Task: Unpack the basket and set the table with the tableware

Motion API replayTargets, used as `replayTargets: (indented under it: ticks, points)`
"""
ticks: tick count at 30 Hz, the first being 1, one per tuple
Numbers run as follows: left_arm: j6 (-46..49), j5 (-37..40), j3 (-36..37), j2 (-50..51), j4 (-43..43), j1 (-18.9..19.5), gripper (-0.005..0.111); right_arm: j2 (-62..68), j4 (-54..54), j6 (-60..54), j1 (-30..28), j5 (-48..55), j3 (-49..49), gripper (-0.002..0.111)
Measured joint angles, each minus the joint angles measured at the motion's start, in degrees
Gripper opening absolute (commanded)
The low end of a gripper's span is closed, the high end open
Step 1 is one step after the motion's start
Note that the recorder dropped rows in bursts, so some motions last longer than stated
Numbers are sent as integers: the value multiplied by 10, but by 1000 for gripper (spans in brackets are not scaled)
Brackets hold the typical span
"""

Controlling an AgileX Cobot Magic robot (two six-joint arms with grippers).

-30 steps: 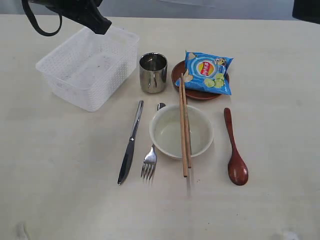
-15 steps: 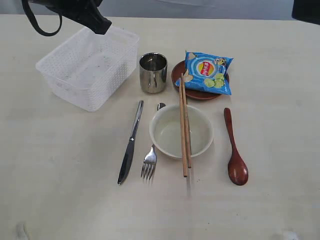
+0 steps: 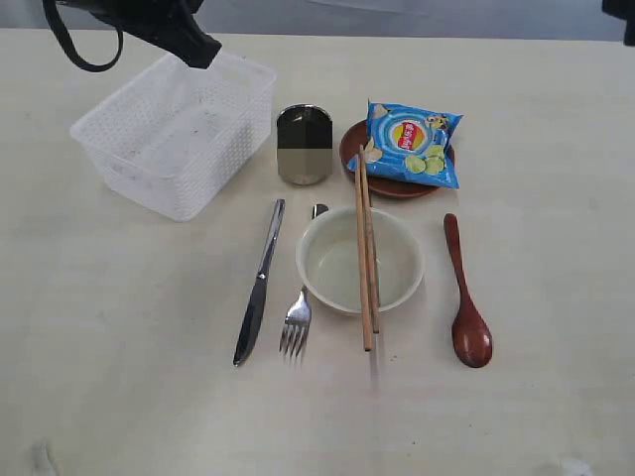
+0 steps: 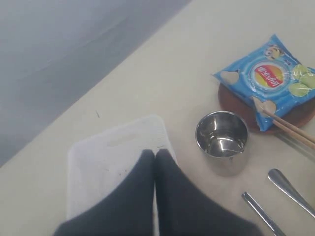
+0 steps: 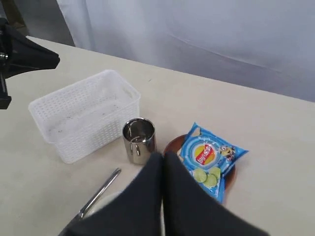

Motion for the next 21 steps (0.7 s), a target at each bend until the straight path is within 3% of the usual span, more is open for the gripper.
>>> replayTargets:
  ticks: [6, 13, 16, 21]
  points:
    - [0, 0, 0, 0, 0, 0, 0, -75, 1, 0, -93, -251, 175, 0]
    - [0, 0, 0, 0, 0, 0, 0, -236, 1, 1, -294, -540, 440, 0]
    - [0, 0, 0, 0, 0, 0, 0, -287, 1, -8, -364, -578, 498, 0]
    - [0, 0, 0, 0, 0, 0, 0, -324, 1, 3, -418, -557, 508, 0]
